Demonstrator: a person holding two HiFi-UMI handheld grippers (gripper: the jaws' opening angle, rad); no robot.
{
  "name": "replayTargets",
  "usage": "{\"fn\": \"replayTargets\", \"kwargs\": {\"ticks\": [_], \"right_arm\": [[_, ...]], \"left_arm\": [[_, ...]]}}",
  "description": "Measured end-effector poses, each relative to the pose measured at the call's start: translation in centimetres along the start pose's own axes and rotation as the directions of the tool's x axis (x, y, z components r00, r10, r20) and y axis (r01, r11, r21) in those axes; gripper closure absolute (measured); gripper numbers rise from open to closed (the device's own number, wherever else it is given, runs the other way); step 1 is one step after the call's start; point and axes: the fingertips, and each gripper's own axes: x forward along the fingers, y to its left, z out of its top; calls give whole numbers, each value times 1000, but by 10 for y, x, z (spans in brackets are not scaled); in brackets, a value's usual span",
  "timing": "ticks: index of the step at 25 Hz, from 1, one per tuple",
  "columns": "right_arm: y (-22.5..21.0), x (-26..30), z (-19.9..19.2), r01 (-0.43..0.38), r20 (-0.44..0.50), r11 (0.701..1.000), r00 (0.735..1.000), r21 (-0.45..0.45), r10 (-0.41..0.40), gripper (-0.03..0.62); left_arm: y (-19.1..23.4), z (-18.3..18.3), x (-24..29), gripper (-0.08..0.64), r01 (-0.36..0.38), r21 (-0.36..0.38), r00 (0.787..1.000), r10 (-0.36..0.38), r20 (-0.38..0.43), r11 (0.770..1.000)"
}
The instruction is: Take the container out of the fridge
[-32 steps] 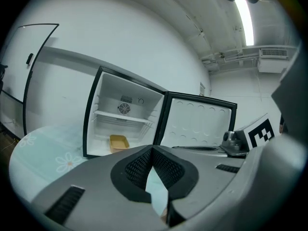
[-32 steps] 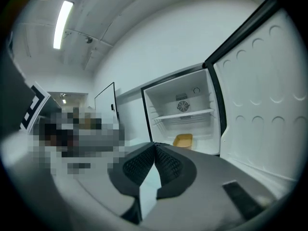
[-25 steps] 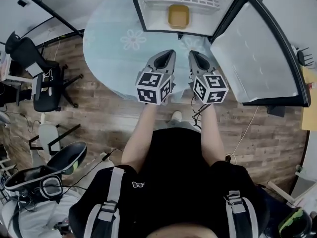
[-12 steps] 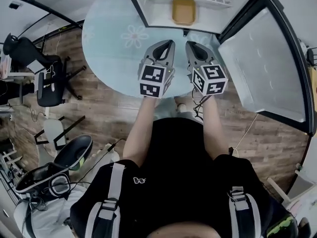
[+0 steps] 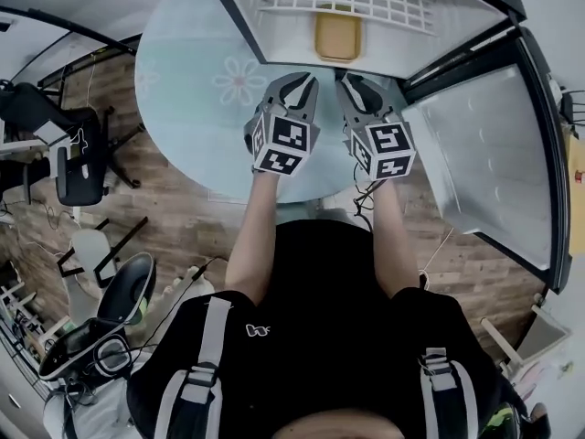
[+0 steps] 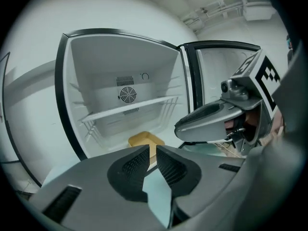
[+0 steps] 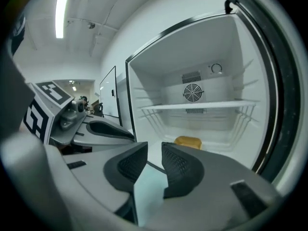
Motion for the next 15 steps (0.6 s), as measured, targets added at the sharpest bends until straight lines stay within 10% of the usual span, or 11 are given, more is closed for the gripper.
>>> {"fn": "replayTargets", "kwargs": {"ticks": [9,15], "right_arm": [[-10,28,-15,-11,-161,933,986,-359,-51,465],[-35,42,-25,-14,-225,913,971,-407,-85,465]], "left_arm": [[-11,-13,44,403,100,178,990,-81,-113,979],[-10,-19,68,402,128,199,984,-99,-147,972]]}}
